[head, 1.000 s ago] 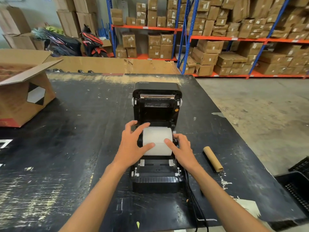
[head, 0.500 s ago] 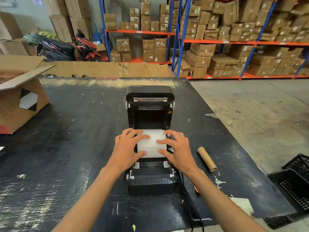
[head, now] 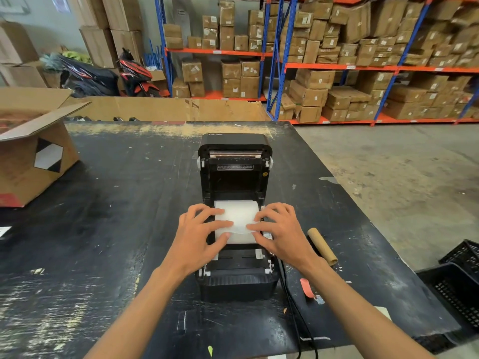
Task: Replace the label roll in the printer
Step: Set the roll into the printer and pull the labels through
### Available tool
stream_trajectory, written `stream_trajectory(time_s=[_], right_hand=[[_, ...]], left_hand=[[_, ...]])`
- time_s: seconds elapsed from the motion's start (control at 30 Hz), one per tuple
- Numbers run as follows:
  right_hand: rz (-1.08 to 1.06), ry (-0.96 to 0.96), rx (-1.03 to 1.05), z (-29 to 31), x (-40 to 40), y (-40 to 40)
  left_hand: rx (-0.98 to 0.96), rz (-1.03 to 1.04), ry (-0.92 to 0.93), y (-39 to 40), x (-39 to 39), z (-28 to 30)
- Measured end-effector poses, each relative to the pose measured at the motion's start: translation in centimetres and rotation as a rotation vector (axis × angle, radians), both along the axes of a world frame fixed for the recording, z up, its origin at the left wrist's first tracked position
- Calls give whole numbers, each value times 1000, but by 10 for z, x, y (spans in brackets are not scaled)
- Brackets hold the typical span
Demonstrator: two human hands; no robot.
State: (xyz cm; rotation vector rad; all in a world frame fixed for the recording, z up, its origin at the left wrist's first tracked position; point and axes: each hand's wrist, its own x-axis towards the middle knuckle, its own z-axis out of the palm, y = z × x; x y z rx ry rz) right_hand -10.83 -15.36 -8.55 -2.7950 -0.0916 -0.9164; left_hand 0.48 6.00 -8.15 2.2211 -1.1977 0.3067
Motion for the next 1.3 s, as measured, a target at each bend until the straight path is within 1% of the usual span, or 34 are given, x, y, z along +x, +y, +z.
stream_trajectory(time_s=[0.07,0.1,0.2,0.3,0.37,0.43,0.5,0.53,0.7,0.83,0.97,1.1,1.17,1.23,1.3], right_hand=[[5,56,14,-2,-5,0],[-3,93,29,-2,-8,-1],[-17,178,47,-2,-12,0],[10,206,92,-6,-15,5],[13,220,133,-6,-16,8],[5,235,151,-6,-17,10],[-14,249,163,-8,-19,11],[-23,259,205,-10,-20,12],[-93,279,701,-7,-26,21],[-212,245,899,-1,-21,30],[-323,271,899,2,-16,31],[-352,304,1007,3,-12,29],[-360,343,1036,4,-11,25],[-347,423,1052,8,-9,19],[-329,512,1036,12,-6,13]], left_hand=[[-47,22,35,4,-6,3],[-76,50,81,6,-10,5],[-118,121,350,11,-18,11],[-131,155,602,8,-23,11],[-193,206,716,6,-24,10],[-233,231,778,5,-24,8],[-217,229,786,4,-21,6],[-200,228,763,4,-20,5],[-192,264,682,1,-17,-1],[-198,312,626,0,-21,-1],[-187,368,561,-1,-27,-1],[-195,377,507,-2,-28,-1],[-190,355,546,1,-24,-2],[-197,317,618,3,-18,-3],[-157,273,644,5,-14,-3]])
